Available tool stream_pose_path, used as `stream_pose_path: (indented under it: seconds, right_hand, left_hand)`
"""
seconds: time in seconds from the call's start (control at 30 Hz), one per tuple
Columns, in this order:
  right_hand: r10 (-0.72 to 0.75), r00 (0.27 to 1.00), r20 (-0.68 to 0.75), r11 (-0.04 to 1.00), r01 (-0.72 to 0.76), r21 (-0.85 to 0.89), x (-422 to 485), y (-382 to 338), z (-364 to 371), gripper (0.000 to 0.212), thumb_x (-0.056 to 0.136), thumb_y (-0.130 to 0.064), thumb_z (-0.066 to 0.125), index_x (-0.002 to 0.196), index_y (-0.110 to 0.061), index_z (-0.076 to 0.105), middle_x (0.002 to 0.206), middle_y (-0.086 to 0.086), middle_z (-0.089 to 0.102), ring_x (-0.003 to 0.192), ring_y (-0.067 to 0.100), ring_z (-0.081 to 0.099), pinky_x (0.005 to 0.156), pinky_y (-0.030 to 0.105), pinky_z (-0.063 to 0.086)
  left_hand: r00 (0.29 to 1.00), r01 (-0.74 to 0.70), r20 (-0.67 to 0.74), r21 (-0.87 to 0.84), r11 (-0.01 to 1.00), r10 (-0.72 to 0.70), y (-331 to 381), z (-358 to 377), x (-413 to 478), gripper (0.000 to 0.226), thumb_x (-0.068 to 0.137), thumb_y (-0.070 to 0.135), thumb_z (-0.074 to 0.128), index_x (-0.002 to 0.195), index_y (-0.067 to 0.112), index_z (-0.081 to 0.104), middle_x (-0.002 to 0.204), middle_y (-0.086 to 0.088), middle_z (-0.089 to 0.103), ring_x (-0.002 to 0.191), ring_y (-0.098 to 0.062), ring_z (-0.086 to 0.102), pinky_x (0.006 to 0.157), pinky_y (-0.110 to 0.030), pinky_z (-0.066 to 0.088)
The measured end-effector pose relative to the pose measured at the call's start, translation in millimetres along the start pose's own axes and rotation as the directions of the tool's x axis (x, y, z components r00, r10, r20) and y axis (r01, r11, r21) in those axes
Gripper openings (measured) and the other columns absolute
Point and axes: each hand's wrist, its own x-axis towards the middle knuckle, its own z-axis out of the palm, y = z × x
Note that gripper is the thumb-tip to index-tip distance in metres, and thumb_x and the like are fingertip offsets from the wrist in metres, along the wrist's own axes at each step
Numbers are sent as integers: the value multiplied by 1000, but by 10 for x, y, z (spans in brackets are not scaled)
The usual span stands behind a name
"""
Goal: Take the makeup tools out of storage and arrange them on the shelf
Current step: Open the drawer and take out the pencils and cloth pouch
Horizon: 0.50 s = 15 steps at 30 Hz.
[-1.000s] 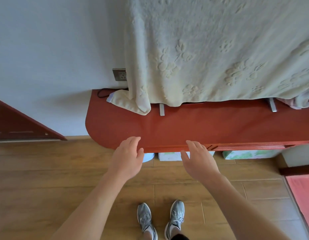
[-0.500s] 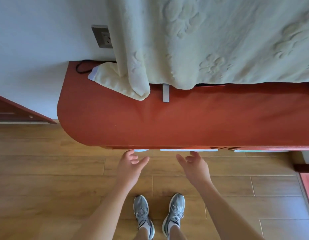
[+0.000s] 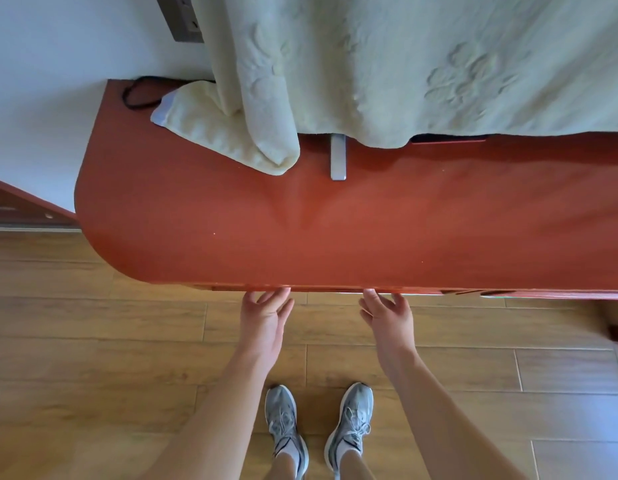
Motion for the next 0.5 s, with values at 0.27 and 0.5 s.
stream_pose_path:
  seconds: [0.27,0.5]
  right_hand:
    - [-18,999,29,983,13,183,26,50,32,74,85,-20,75,143,-12,30,129,4,59,116,17,61,97,38,51]
    - [-21,999,47,972,9,235,-1,145,-10,87,85,-23,74,151,-15,18,136,5,52,120,21,59,101,42,49]
  left_hand:
    - [995,31,101,-218,976,-10,-47,20,-14,31,70,1,73,88,22,58,92,3,67,96,-16,64,105,-43,46]
    - [995,42,99,-251,967,-17,-107,-23,-52,33,69,2,73,82,23,51,87,4,66,96,-17,62,100,-43,46]
